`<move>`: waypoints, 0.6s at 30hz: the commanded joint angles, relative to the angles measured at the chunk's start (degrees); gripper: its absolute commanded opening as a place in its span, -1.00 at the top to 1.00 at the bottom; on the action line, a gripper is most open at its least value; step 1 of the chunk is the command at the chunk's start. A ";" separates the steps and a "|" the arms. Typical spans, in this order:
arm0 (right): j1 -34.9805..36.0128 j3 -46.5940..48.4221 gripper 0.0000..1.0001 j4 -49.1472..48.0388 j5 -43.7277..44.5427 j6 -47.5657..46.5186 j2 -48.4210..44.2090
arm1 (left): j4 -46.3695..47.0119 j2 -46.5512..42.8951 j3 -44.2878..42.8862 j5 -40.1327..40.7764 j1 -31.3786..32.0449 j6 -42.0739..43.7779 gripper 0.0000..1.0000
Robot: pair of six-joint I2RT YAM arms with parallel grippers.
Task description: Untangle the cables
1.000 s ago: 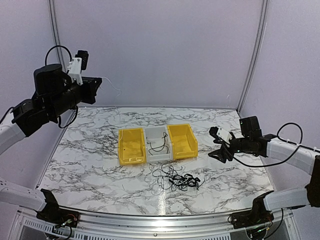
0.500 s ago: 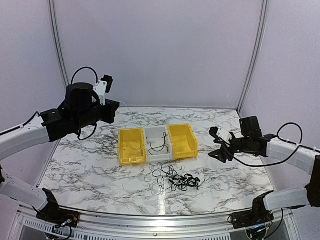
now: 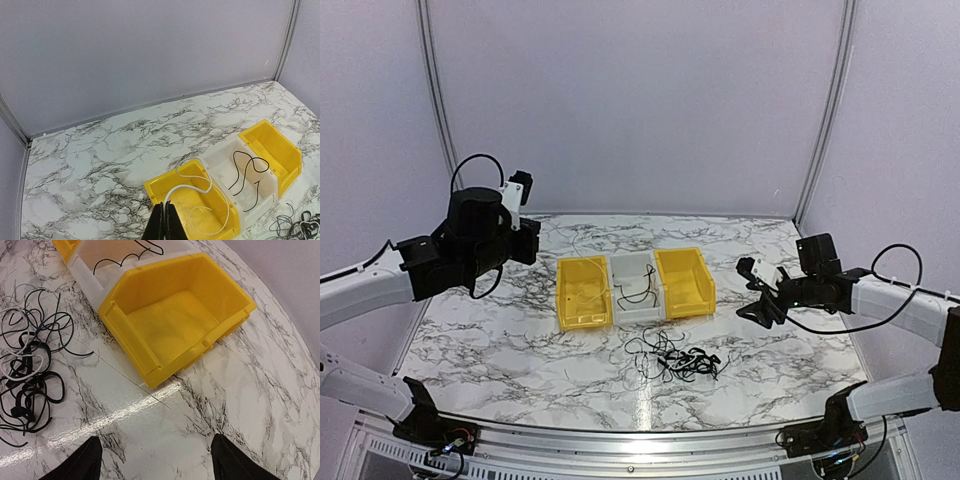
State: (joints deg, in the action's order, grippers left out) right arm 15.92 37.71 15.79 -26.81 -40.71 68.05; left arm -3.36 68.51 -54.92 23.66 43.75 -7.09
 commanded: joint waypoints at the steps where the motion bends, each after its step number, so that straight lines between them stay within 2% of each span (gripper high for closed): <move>1: 0.47 2.25 -0.50 1.10 0.10 -0.56 0.37 | -1.78 -3.78 0.47 5.06 -0.63 2.68 1.00; 3: 0.51 2.26 -0.50 1.12 0.18 -0.53 0.33 | -2.82 -4.58 0.58 6.72 -0.96 3.48 1.00; 8: 0.67 2.28 -0.50 1.25 0.09 -0.62 0.74 | -3.67 -4.97 0.68 5.13 -1.20 3.81 1.00; 18: 1.02 2.28 -0.50 1.61 0.56 -0.95 1.53 | -4.39 5.69 -1.87 -13.19 -1.12 -1.09 1.00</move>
State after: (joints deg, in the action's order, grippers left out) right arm 16.36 37.74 16.84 -26.76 -40.84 69.21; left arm -6.09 70.87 -55.22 18.90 42.78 -5.50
